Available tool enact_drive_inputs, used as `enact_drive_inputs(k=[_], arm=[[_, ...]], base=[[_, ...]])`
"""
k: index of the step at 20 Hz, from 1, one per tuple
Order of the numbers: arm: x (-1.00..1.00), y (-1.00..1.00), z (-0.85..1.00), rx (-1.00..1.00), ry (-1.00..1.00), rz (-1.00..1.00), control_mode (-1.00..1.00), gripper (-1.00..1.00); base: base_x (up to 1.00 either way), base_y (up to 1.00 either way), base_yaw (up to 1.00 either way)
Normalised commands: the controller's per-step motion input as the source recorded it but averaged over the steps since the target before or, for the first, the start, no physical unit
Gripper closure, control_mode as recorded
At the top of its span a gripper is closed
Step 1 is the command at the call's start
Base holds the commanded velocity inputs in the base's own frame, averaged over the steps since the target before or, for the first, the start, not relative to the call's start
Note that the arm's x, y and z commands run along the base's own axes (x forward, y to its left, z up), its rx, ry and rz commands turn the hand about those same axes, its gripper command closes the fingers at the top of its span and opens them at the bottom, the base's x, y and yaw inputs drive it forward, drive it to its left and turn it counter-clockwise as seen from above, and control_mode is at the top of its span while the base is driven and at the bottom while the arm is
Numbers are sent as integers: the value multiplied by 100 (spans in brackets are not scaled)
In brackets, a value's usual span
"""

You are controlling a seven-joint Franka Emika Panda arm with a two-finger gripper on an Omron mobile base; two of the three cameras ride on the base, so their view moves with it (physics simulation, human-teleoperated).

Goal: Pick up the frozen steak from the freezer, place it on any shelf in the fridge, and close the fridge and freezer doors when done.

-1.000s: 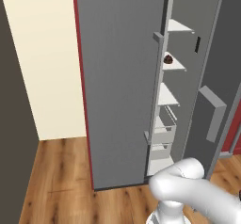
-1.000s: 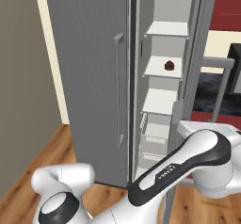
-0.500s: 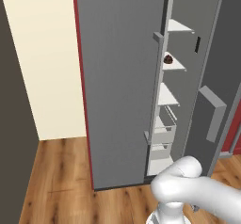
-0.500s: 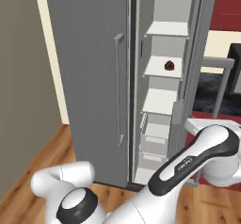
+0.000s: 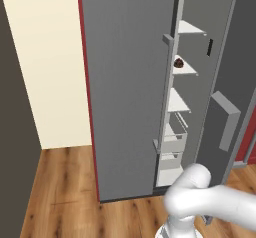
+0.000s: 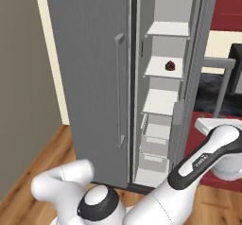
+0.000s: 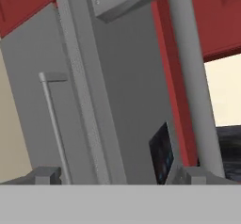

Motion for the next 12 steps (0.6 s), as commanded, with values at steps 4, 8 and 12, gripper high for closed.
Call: enact_drive_inputs(k=[4,8,12], arm=[[36,-61,-6,0,0,17,-100,-100],[29,-47,-8,0,0,13,-100,-100],[30,-34,-10,0,0,9,-100,-100]], base=[[0,0,0],[0,0,0],[0,0,0]])
